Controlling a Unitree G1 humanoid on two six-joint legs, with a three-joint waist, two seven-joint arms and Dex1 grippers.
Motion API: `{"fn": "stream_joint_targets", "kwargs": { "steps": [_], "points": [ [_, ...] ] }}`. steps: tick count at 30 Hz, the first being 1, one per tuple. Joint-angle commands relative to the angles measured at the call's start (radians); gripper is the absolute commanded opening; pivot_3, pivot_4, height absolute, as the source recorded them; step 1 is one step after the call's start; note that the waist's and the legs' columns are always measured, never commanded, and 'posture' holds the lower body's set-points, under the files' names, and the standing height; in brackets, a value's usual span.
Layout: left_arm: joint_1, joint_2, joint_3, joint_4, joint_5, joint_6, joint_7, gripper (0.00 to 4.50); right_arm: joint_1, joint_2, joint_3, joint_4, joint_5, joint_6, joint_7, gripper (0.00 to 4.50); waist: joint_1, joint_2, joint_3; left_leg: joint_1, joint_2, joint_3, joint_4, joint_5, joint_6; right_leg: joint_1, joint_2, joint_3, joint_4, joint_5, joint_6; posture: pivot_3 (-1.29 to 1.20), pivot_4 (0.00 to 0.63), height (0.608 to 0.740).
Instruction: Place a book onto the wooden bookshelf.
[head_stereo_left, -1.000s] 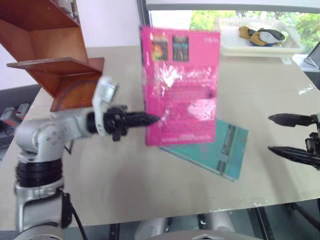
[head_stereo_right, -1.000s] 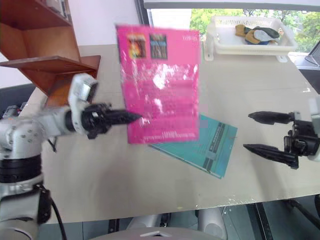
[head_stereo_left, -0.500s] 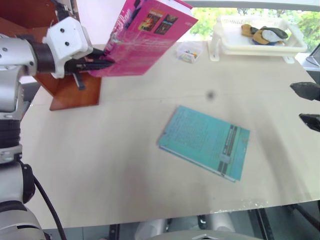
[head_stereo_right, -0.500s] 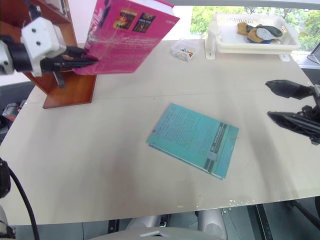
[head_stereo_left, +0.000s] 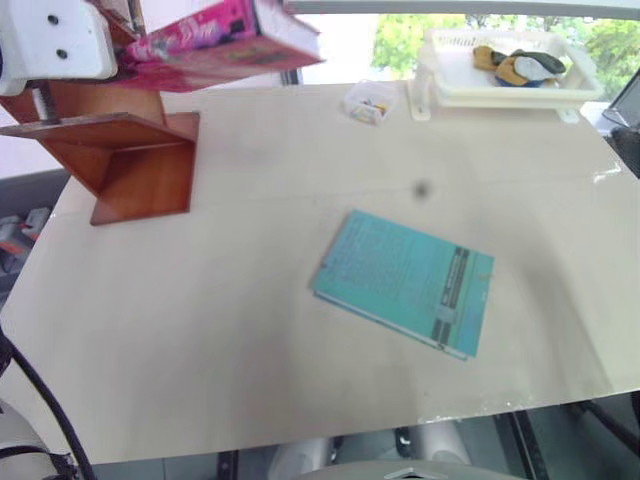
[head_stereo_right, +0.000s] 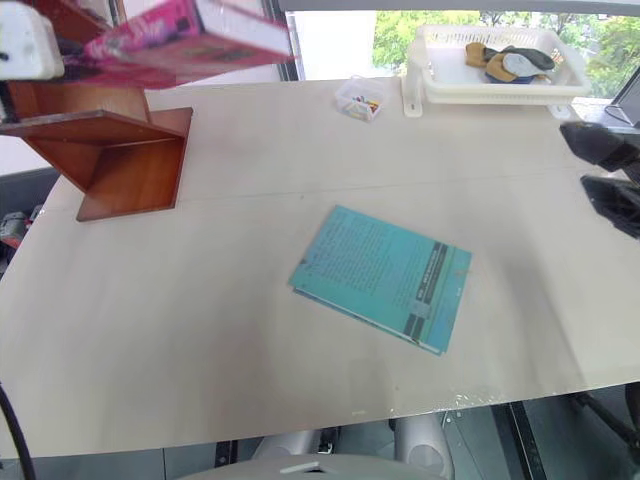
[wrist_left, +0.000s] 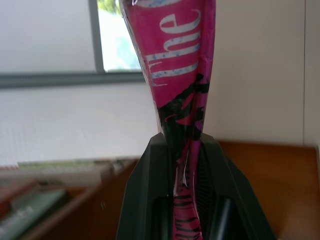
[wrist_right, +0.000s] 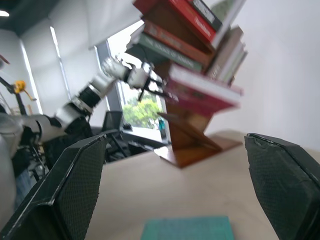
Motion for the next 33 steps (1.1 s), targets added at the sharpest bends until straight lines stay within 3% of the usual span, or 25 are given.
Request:
{"fn": "stream_joint_targets", "kwargs": {
  "steps": [1, 11, 14, 23, 31, 32, 33],
  "points": [
    [-0.031, 0.063, 0.012, 0.08, 0.073, -0.071, 0.042, 0.12, -0.026, -0.001, -0.007, 0.005, 0.008, 0.001, 0.019, 4.5, 0.0, 0.0, 0.0, 0.0, 0.0, 0.0, 0.0, 0.0, 0.0, 0.0, 0.0, 0.0, 0.0, 0.0, 0.0, 0.0, 0.15, 0.74],
    [-0.147, 0.097, -0.073, 0.368, 0.298, -0.254, 0.193, 0.12, -0.008, 0.015, -0.022, -0.037, 0.013, 0.0, 0.009, 4.5, 0.001, 0.0, 0.0, -0.003, -0.001, -0.001, 0.002, -0.001, 0.001, -0.001, -0.001, -0.003, 0.002, 0.0, 0.0, 0.0, 0.15, 0.74],
    [-0.185, 0.091, -0.1, 0.433, 0.357, -0.281, 0.236, 0.12, -0.003, 0.017, -0.036, -0.05, 0.023, 0.002, -0.001, 4.5, 0.0, -0.001, -0.001, -0.008, -0.002, -0.001, 0.005, -0.001, 0.001, -0.008, -0.002, -0.004, 0.011, 0.0, 0.0, 0.0, 0.15, 0.74],
    [-0.256, 0.066, -0.154, 0.548, 0.447, -0.283, 0.285, 0.12, -0.008, 0.031, -0.044, -0.085, 0.065, 0.02, -0.035, 4.5, -0.003, -0.002, -0.001, -0.008, -0.002, -0.001, 0.005, -0.001, 0.001, -0.008, -0.003, -0.006, 0.012, 0.0, 0.0, 0.0, 0.15, 0.74],
    [-0.291, 0.059, -0.187, 0.589, 0.499, -0.259, 0.311, 3.96, -0.011, 0.04, -0.036, -0.105, 0.079, 0.02, -0.055, 4.5, -0.005, -0.002, -0.001, -0.008, -0.002, -0.001, 0.005, 0.0, 0.001, -0.008, -0.003, -0.006, 0.012, 0.0, 0.0, 0.0, 0.15, 0.74],
    [-0.294, 0.06, -0.189, 0.591, 0.506, -0.259, 0.317, 4.38, -0.011, 0.039, -0.035, -0.105, 0.078, 0.019, -0.055, 4.5, -0.005, -0.002, -0.001, -0.008, -0.002, -0.001, 0.005, 0.0, 0.001, -0.008, -0.003, -0.006, 0.012, 0.0, 0.0, 0.0, 0.15, 0.74],
    [-0.298, 0.063, -0.195, 0.593, 0.522, -0.257, 0.34, 4.46, -0.011, 0.04, -0.035, -0.105, 0.079, 0.019, -0.057, 4.5, -0.005, -0.003, -0.001, -0.008, -0.002, -0.001, 0.006, 0.0, 0.001, -0.008, -0.003, -0.006, 0.012, 0.0, 0.0, 0.0, 0.15, 0.74]
  ]
}}
